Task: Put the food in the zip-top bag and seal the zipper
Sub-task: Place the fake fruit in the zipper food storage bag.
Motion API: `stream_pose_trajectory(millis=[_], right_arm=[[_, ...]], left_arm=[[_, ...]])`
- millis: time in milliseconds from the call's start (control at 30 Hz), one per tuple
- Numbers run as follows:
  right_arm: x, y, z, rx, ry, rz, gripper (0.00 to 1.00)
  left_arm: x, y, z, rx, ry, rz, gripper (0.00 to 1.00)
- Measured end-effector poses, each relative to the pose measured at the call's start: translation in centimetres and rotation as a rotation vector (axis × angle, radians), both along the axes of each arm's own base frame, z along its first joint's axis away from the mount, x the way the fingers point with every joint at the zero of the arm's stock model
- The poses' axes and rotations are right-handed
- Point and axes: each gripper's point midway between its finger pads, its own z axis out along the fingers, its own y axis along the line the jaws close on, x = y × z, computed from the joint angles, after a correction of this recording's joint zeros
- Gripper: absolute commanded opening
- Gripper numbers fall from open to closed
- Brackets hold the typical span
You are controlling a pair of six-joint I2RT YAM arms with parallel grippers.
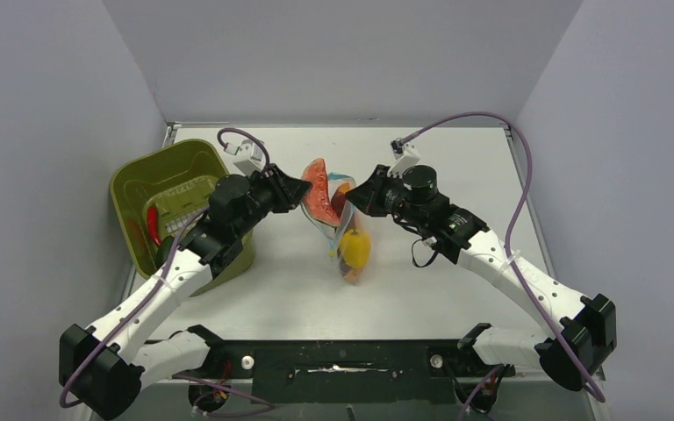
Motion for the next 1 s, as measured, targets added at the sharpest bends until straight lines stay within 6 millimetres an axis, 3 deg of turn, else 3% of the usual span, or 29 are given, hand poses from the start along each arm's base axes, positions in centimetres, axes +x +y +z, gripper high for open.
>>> stream_pose_trajectory(millis=[200,533,1000], right_arm=[[-0.1,0.3,0.4,0.024,0.005,0.008,0.00],[-0.1,0.3,0.4,0.026,0.006,0.007,0.00],[0.0,0.1,0.2,0.018,0.003,0.000,0.00]], left_arm=[[-0.1,-1.9,-1.6,0.050,0.005,-0.014,0.10],[0.0,-2.0,-2.5,0.082,0.001,-0.011,0.47],[-1.0,-0.7,-0.1,0.070,-0.062,0.010,0.54]])
